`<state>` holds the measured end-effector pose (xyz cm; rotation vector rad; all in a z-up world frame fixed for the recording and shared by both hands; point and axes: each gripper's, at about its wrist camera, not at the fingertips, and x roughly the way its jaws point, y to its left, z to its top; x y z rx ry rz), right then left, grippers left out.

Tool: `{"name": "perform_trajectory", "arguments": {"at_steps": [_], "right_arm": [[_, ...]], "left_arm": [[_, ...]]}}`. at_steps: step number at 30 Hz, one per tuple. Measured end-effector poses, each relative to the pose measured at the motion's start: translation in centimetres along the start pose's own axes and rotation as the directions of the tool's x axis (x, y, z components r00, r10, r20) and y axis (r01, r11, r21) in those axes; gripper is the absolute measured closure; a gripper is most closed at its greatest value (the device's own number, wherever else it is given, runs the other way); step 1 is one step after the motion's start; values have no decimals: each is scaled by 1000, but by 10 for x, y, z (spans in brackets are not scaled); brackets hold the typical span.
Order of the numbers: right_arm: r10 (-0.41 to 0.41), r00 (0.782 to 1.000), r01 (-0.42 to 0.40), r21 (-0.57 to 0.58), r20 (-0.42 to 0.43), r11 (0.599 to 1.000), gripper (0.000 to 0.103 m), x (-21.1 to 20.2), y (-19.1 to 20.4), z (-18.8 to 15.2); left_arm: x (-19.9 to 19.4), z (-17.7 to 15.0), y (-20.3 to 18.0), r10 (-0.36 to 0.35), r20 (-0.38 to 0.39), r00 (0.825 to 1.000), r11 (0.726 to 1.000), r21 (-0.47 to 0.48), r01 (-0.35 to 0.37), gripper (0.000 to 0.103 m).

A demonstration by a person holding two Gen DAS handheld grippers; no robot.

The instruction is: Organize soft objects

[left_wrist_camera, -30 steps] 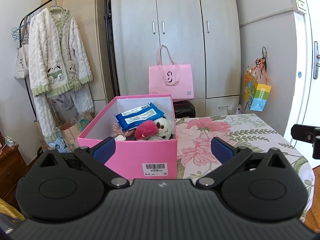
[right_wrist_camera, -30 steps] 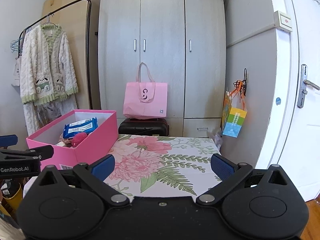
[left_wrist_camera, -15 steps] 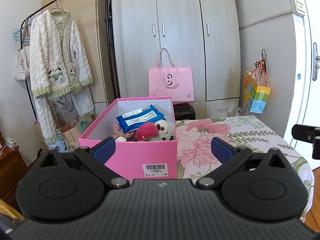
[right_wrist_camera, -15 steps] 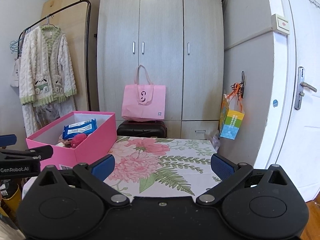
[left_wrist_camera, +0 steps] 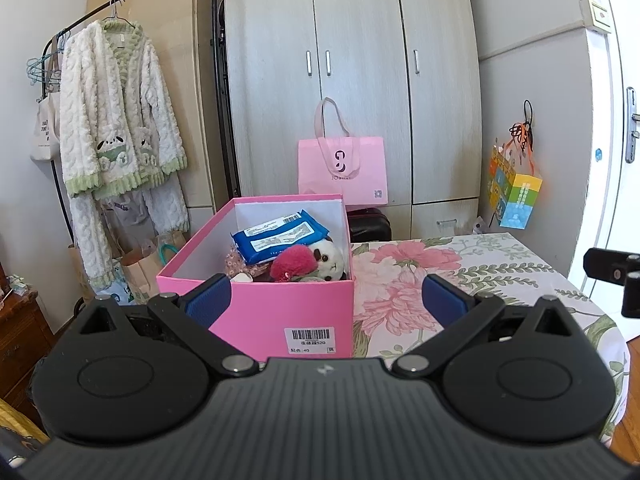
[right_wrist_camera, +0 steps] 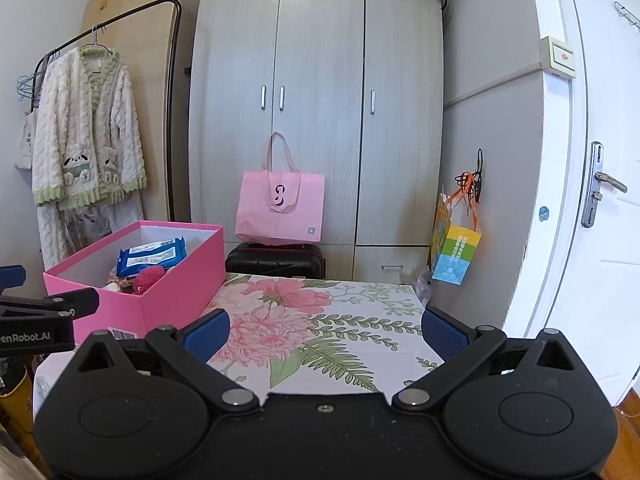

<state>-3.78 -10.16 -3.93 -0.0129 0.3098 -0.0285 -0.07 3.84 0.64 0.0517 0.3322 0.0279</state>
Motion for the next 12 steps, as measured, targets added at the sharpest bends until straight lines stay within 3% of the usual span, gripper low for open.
{"name": "perform_trajectory", "arguments": {"at_steps": [12], "right_arm": [[6,1000,-6,3,-9,1000,0,3,-1,-1]], "left_arm": [[0,-3,2,-19,-3,1000,1000,6,19,0]]}}
